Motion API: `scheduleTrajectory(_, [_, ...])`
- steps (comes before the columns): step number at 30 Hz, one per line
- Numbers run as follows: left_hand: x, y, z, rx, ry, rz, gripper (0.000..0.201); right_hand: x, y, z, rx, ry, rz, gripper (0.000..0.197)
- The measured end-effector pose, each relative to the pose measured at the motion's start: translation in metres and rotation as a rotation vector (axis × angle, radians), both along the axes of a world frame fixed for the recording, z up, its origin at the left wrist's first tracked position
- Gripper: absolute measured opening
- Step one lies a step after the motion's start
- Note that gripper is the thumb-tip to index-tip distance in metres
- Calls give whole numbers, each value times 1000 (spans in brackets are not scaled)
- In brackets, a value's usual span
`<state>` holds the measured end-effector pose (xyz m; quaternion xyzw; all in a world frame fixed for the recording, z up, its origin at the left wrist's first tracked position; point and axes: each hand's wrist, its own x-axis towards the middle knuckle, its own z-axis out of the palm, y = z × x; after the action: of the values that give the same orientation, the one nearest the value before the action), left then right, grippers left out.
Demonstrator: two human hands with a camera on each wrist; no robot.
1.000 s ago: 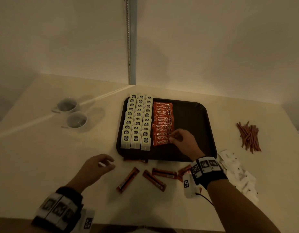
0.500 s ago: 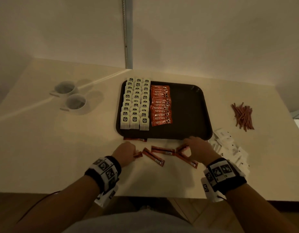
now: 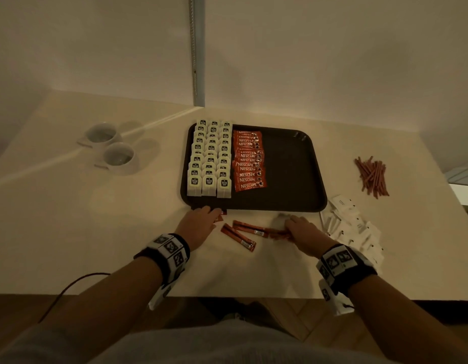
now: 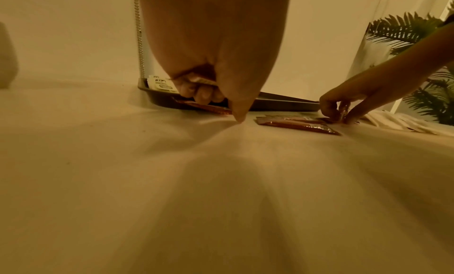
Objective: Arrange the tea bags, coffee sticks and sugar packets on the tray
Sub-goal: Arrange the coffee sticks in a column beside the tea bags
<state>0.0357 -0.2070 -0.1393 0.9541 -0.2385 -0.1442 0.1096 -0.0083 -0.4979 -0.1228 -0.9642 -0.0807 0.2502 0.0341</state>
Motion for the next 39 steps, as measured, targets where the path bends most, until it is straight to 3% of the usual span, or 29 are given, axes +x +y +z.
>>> scheduleTrajectory(6, [-4,4,-2,-96,-12,75,43,2,14,-4,-10,0,-38,34])
scheduleTrajectory(12, [-4,17,-3,-36,-49,118,30,5,18,-2,-48,-44,-31,47])
scheduleTrajectory(20, [-8,16,-6,86,-61,115,35,9,18,5,0,42,-213,30])
scheduleTrajectory(24, [-3,13,1,116,-30,160,30,18,22,16,65,-30,-215,13])
scheduleTrajectory(26, [-1,10,6,64,-12,142,26,25,29,24,122,-74,-210,6])
scheduleTrajectory(29, [2,3,14,-198,100,139,9,35,46,30,294,-66,-266,2])
scheduleTrajectory(31, [1,-4,22,-349,182,110,5,38,60,31,370,1,-281,7])
scheduleTrajectory(33, [-2,-11,28,-368,207,7,8,37,71,26,315,75,-226,18])
scheduleTrajectory(36, [-5,-24,27,-261,145,-185,29,36,79,8,192,98,-167,27])
scheduleTrajectory(39, [-5,-36,21,-138,127,-259,27,38,76,-1,134,96,-209,25])
